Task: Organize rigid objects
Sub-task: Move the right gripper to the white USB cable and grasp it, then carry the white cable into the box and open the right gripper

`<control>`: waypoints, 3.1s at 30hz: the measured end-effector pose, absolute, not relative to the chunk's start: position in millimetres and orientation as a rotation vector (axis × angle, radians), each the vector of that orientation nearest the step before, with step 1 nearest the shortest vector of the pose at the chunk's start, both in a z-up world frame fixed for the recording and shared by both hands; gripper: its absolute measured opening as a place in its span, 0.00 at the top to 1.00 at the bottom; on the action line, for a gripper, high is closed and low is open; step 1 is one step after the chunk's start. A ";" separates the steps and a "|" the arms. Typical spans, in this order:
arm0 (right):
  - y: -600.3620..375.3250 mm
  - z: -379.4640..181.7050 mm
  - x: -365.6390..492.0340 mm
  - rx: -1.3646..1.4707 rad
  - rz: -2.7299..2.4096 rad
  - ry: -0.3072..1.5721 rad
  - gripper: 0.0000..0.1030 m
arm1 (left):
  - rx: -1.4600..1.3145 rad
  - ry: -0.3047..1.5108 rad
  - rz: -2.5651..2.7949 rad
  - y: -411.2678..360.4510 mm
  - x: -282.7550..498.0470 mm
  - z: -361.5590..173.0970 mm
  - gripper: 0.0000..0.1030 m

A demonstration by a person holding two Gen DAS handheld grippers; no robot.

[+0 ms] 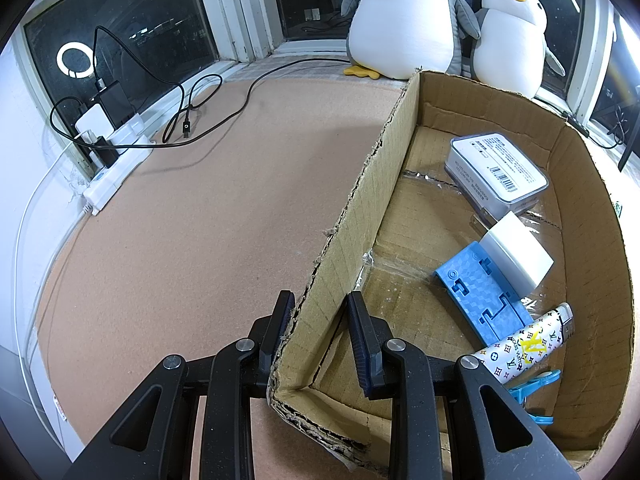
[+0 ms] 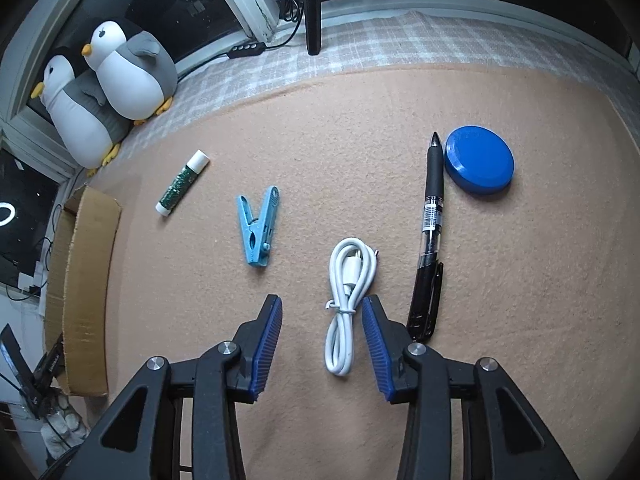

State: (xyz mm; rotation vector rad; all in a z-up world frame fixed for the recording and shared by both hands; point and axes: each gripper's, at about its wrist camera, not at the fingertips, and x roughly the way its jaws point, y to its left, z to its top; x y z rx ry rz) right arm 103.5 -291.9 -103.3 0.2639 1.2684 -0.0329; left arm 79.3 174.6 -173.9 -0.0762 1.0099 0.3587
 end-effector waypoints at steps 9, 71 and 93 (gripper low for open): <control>-286.4 -111.5 102.9 0.166 -0.068 1.280 0.85 | -0.075 1.010 0.358 174.7 79.1 -173.9 0.73; 25.7 -86.9 154.1 -0.209 0.476 1.198 0.87 | -0.080 1.004 0.360 174.5 80.4 -172.6 0.73; 36.6 -97.5 155.2 -0.257 0.481 1.184 0.62 | -0.079 1.002 0.360 174.5 79.0 -172.8 0.72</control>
